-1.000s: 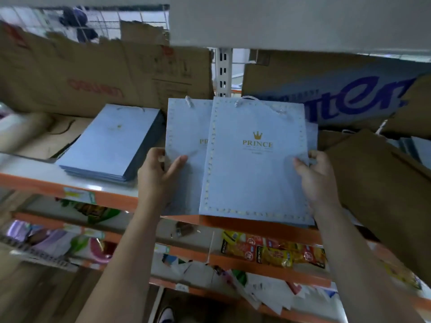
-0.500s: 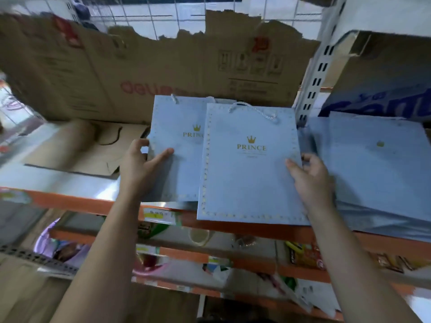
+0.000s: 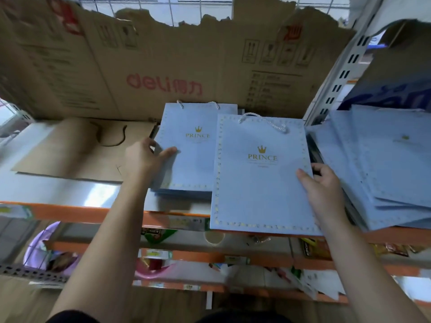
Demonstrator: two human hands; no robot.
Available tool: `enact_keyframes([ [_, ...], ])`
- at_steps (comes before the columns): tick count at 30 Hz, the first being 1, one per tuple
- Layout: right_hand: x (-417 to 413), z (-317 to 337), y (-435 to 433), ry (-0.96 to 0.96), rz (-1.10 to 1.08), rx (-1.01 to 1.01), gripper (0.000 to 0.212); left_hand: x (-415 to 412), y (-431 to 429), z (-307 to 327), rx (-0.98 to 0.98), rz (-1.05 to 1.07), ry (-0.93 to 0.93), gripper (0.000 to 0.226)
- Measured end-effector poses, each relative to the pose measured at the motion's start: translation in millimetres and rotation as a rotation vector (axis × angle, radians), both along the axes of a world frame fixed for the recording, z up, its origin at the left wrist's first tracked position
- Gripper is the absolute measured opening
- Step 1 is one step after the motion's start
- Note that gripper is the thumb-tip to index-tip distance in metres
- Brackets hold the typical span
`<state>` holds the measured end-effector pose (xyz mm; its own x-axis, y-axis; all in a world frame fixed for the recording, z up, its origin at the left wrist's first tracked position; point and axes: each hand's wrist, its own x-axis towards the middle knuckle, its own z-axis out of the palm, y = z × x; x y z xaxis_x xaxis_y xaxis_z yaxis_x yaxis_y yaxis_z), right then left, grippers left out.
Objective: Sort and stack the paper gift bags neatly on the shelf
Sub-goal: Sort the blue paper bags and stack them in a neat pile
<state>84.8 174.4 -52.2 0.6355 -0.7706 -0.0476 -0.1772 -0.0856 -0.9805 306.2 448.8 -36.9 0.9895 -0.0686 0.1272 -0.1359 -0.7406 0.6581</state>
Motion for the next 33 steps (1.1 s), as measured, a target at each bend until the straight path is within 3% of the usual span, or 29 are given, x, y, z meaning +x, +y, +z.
enact_keyframes([
  [10, 11, 5, 20, 0.018, 0.017, 0.031, 0.027, 13, -5, -16, 0.052, -0.100, -0.031, 0.051],
  [15, 47, 23, 34, -0.059, 0.057, 0.062, 0.027, -2, 18, -18, -0.022, -0.099, -0.175, 0.029],
  [18, 77, 33, 48, -0.105, 0.092, 0.038, 0.034, -21, 36, -31, -0.076, -0.092, -0.247, 0.026],
  [26, 116, 28, 73, -0.059, 0.153, -0.139, 0.044, -45, 44, -52, -0.060, -0.064, -0.278, 0.037],
  [33, 111, 21, 66, 0.044, 0.217, -0.514, 0.039, -45, 40, -52, -0.001, -0.046, -0.275, 0.041],
])
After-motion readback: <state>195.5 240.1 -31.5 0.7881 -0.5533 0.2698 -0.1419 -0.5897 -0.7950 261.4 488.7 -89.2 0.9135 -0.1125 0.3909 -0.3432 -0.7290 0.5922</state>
